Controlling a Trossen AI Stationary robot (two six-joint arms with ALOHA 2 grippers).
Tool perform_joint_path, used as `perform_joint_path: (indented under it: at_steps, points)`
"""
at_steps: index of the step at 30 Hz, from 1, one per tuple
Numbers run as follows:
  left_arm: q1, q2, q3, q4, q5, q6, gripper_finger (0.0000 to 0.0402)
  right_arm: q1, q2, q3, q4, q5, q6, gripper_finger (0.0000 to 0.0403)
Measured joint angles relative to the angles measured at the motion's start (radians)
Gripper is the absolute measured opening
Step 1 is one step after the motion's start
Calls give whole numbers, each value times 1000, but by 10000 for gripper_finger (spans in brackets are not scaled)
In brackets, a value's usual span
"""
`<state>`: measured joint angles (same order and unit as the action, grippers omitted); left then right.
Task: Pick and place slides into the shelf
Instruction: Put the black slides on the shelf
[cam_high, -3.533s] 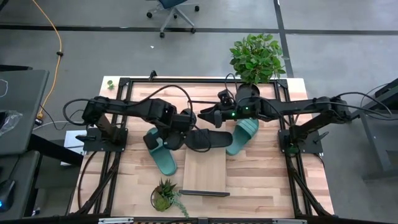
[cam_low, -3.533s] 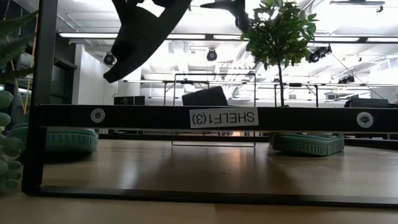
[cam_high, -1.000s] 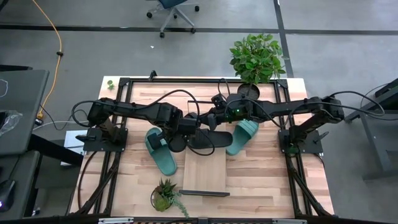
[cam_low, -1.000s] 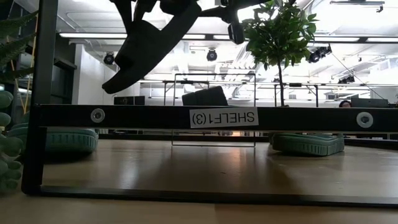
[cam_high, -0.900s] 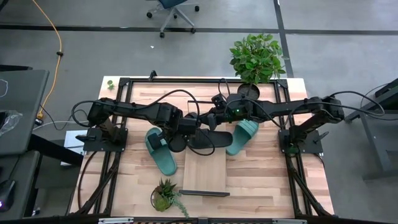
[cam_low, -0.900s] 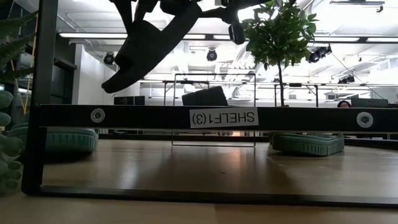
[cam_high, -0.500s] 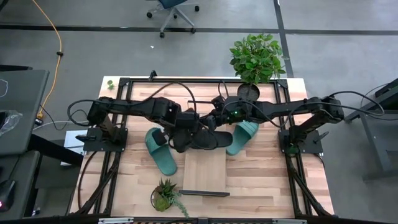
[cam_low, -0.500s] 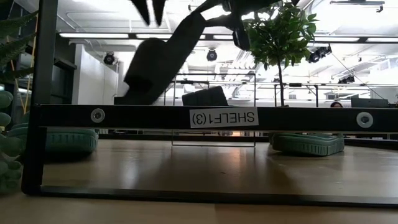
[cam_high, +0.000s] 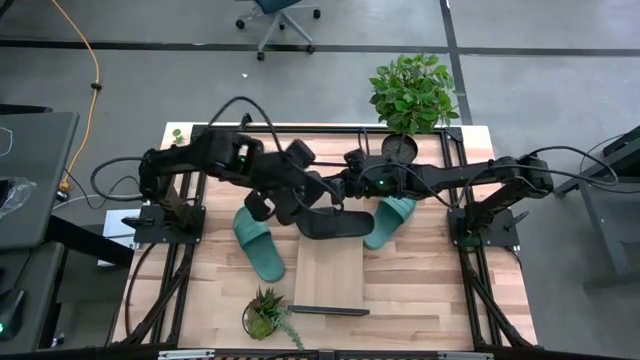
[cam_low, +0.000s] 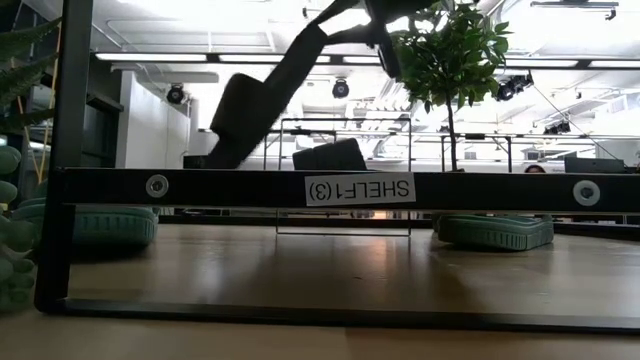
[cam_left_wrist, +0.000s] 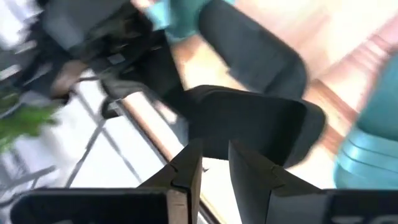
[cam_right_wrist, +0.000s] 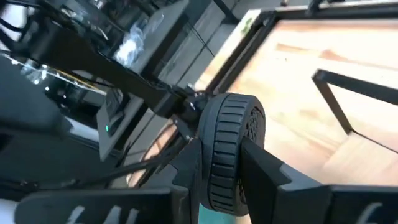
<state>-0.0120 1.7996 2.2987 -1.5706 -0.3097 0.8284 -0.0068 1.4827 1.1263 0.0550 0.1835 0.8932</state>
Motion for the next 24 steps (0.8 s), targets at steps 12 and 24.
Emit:
perform_joint_path:
  at_steps: [12, 24]
  points:
    - [0, -51, 45, -1, -19, -79, 67, 86, -44, 0, 6, 195, 49, 70]
    - [-1, -58, 45, 0, -19, -84, 67, 151, -307, -17, -226, 427, 49, 70]
